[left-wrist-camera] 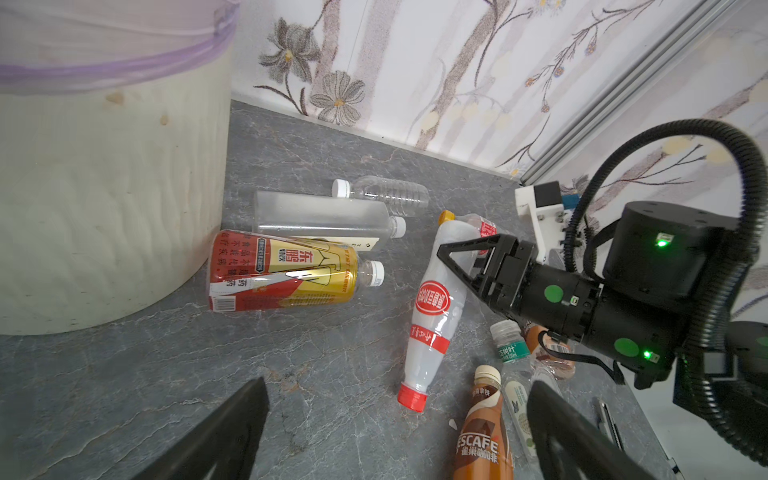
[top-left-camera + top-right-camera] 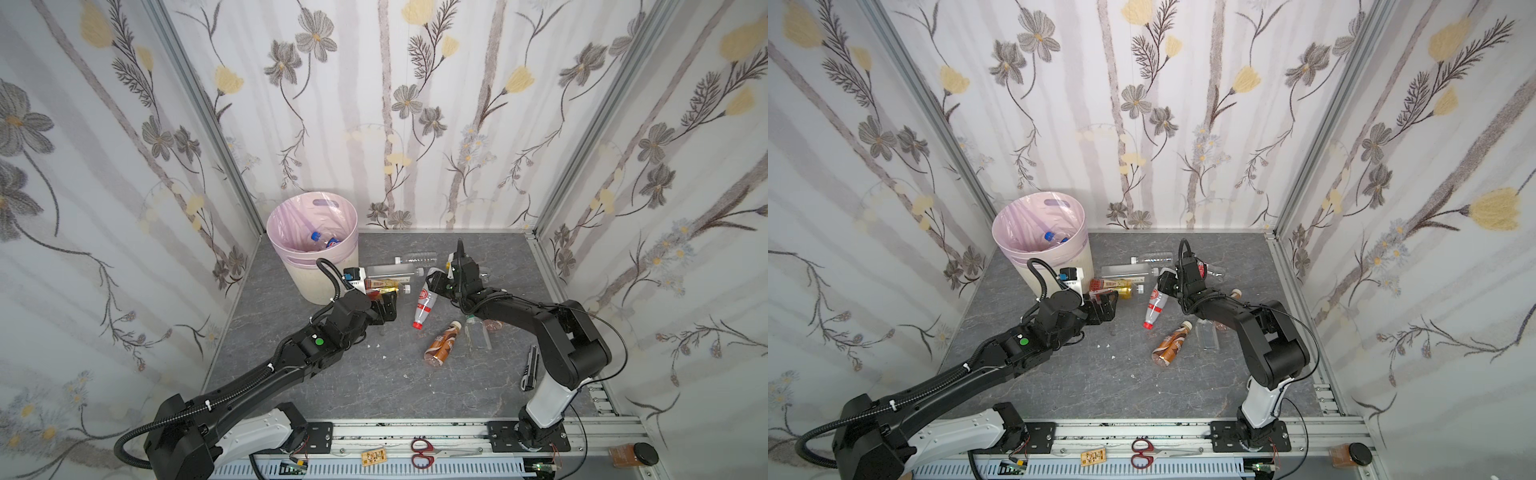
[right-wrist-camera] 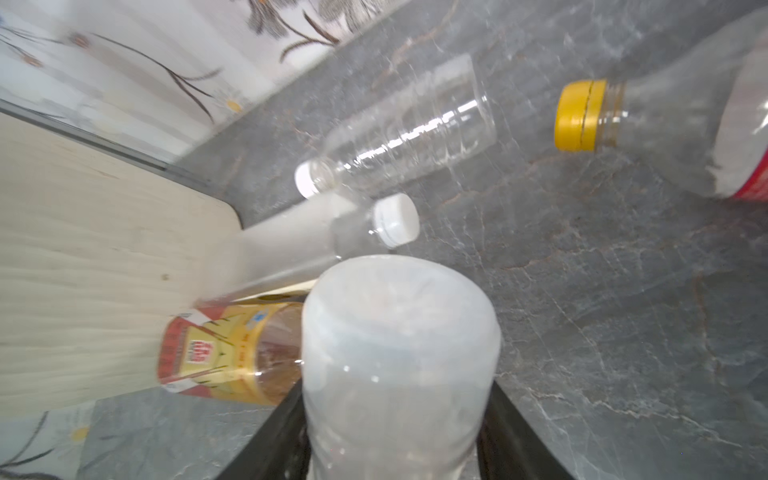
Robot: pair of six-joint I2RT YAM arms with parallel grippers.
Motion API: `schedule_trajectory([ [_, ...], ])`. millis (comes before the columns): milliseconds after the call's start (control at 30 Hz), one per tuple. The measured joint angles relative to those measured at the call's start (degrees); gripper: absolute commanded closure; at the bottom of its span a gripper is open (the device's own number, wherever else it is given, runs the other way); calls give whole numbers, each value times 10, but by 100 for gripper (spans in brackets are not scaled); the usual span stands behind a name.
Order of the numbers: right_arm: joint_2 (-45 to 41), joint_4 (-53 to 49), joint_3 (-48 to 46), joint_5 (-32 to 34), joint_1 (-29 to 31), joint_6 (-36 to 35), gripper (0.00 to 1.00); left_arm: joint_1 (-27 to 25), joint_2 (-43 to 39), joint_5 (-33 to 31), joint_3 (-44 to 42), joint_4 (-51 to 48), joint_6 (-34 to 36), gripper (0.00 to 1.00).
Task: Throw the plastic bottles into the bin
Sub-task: 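Close the right gripper on the white red-label bottle and lift it, then grasp the raised white bottle with the left gripper beside the right gripper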
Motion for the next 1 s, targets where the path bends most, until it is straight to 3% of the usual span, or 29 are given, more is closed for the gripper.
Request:
schedule_trajectory([
  [200,-82,5,38,0,0,5,43,0,34,75,24,37,9,0],
  [533,-175,16,69,5,16,5,43,2,123,130,101,58,54,0],
  [833,-199,-31,81,16,41,-41,43,3,159,115,137,58,150,1],
  [1000,-201,-50,80,19,46,-56,43,3,180,100,150,56,182,11],
])
